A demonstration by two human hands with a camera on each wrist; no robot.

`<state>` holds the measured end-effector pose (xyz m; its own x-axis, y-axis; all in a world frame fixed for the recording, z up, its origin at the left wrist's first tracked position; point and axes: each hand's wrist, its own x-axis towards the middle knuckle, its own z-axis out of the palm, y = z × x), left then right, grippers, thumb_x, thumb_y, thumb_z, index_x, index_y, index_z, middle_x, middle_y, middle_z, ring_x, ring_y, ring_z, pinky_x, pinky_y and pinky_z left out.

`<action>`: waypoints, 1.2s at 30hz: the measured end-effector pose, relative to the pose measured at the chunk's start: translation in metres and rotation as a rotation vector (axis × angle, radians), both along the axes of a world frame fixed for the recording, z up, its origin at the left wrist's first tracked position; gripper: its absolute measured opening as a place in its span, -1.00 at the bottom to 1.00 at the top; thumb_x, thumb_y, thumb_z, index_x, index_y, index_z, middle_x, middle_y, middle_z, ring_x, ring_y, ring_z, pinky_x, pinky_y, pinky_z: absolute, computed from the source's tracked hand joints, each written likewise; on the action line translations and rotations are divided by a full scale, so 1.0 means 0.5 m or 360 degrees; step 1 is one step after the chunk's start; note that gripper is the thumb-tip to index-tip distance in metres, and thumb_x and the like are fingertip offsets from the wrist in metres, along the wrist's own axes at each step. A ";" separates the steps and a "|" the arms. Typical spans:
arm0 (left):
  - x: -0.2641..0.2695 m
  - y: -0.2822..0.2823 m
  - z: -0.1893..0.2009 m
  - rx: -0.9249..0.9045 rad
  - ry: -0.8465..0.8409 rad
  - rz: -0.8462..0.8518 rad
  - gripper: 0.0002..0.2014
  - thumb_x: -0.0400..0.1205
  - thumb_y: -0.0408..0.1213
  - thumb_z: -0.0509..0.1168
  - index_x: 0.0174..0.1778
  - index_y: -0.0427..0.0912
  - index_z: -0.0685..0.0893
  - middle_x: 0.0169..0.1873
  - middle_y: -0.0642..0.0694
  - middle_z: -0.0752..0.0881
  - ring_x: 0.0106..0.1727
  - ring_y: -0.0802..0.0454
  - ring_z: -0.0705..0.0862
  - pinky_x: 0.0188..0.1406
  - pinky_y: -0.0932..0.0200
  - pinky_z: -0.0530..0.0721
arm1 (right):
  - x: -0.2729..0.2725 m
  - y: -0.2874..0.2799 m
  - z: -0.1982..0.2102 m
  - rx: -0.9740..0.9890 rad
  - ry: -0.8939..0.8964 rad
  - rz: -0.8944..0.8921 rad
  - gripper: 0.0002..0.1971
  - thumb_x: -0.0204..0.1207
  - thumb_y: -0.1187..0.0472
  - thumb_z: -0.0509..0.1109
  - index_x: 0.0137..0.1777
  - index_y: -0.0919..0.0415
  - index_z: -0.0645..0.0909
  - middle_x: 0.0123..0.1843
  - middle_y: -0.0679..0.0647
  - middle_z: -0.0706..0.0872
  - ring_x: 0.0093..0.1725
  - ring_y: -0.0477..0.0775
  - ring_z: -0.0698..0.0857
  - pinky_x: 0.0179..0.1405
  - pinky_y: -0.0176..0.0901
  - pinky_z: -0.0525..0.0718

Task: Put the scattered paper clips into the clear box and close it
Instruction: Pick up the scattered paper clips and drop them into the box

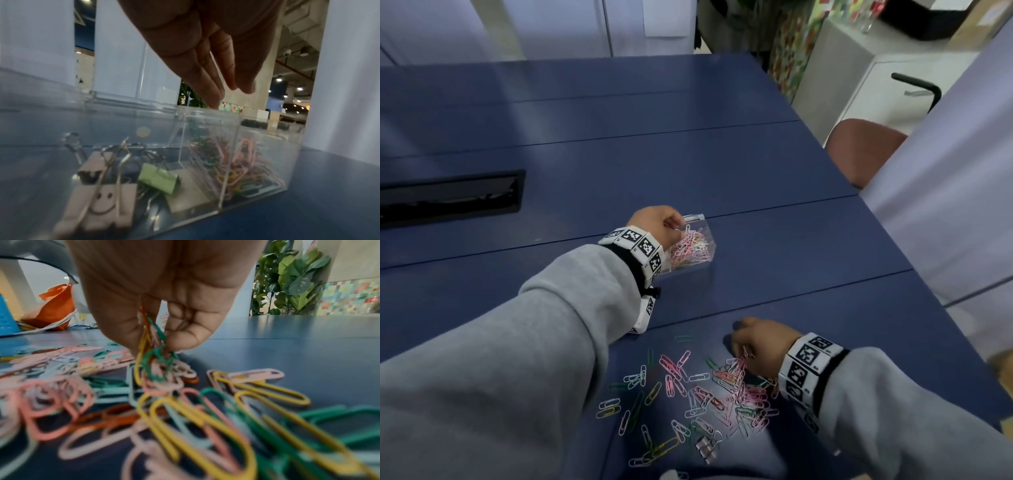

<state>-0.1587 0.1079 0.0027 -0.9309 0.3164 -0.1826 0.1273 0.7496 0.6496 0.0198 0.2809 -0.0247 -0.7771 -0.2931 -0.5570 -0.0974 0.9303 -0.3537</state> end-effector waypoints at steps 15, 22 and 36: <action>0.253 -0.150 -0.044 -0.0663 -0.0468 -0.0738 -0.43 0.44 -0.10 0.48 0.37 0.06 0.49 0.07 0.04 0.47 0.00 0.07 0.54 0.08 0.25 0.51 | -0.165 0.002 0.121 -0.0516 0.0526 -0.0651 -0.81 0.35 0.34 0.43 -0.34 0.01 0.64 -0.64 -0.22 0.59 -0.58 -0.36 0.52 -0.53 -0.58 0.41; 0.286 -0.136 -0.077 -0.0786 -0.0467 -0.0934 -0.30 0.45 -0.19 0.46 0.49 0.17 0.34 0.31 -0.13 0.37 0.32 -0.14 0.50 0.31 0.04 0.53 | -0.280 -0.046 0.100 -0.0586 0.0828 -0.0836 -0.88 0.39 0.26 0.44 -0.28 0.02 0.62 -0.42 -0.15 0.59 -0.48 -0.25 0.55 -0.43 -0.54 0.47; 0.283 -0.117 -0.092 -0.0723 -0.0355 -0.0846 -0.75 0.52 -0.40 0.25 0.10 -0.17 0.64 0.13 -0.14 0.60 0.17 -0.13 0.61 0.08 0.14 0.53 | -0.253 -0.043 0.062 -0.0414 0.0797 -0.0603 -0.75 0.49 0.40 0.24 0.02 0.18 0.70 0.26 0.08 0.63 0.21 0.06 0.62 0.10 -0.35 0.42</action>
<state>-0.0171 0.0494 -0.0431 -0.5982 0.5628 -0.5704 0.4499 0.8249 0.3422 -0.1068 0.2592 0.0061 -0.9984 -0.0253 -0.0513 0.0083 0.8233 -0.5676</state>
